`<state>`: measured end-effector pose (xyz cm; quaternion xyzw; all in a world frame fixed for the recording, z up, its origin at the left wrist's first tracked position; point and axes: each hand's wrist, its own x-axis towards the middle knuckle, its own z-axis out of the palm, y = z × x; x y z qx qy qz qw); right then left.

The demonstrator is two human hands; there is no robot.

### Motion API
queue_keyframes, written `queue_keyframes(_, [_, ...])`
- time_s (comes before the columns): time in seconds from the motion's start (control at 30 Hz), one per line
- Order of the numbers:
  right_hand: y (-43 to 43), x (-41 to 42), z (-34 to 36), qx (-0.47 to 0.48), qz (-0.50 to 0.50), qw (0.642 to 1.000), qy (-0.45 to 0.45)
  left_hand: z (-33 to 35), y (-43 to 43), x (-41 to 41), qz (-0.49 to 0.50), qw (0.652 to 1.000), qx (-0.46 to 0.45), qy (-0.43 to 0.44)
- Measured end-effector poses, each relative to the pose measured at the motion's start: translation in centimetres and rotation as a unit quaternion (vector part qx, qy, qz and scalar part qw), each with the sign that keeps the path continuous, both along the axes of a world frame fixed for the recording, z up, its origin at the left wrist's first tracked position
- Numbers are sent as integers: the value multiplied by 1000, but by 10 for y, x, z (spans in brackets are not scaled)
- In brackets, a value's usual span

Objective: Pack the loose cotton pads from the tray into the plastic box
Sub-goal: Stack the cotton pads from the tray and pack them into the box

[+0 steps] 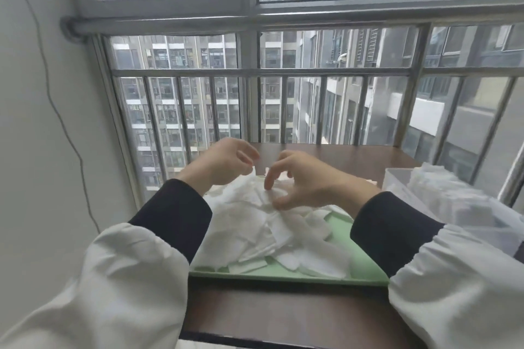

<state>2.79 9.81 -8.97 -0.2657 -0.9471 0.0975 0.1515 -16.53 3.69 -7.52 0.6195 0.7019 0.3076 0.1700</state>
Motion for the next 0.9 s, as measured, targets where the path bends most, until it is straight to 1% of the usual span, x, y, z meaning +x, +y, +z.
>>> queue_keyframes(0.07, [1, 1, -1, 44, -2, 999, -10, 0, 9, 3, -12, 1000, -2, -18])
queue_keyframes(0.13, [0, 3, -2, 44, 1, 999, -15, -1, 18, 8, -19, 1000, -8, -21])
queue_keyframes(0.23, [-3, 4, -6, 39, 6, 999, -25, 1, 25, 14, -20, 1000, -19, -9])
queue_keyframes(0.33, [-6, 2, -9, 65, 6, 998, -2, 4, 27, 18, -32, 998, -44, 32])
queue_keyframes(0.4, [-6, 6, -6, 45, 8, 998, 39, 4, 27, 23, -48, 995, -62, 67])
queue_keyframes(0.5, [-4, 22, 4, -53, 3, 991, 125, 4, 30, 31, -67, 991, -71, 85])
queue_keyframes(0.57, [0, 34, 10, -122, -12, 973, 194, 4, 34, 36, -68, 992, -72, 78])
queue_keyframes(0.6, [2, 39, 11, -155, -27, 959, 236, 3, 36, 38, -66, 992, -72, 82])
queue_keyframes(0.7, [10, 49, 9, -245, -82, 903, 342, 1, 38, 45, -43, 992, -55, 108])
queue_keyframes(0.77, [15, 52, 4, -291, -109, 873, 375, -2, 39, 48, -37, 991, -57, 112])
queue_keyframes(0.8, [18, 52, 2, -302, -119, 864, 385, -4, 39, 49, -35, 991, -65, 115])
queue_keyframes(0.9, [23, 51, -2, -301, -132, 854, 403, -8, 38, 50, -33, 990, -78, 117])
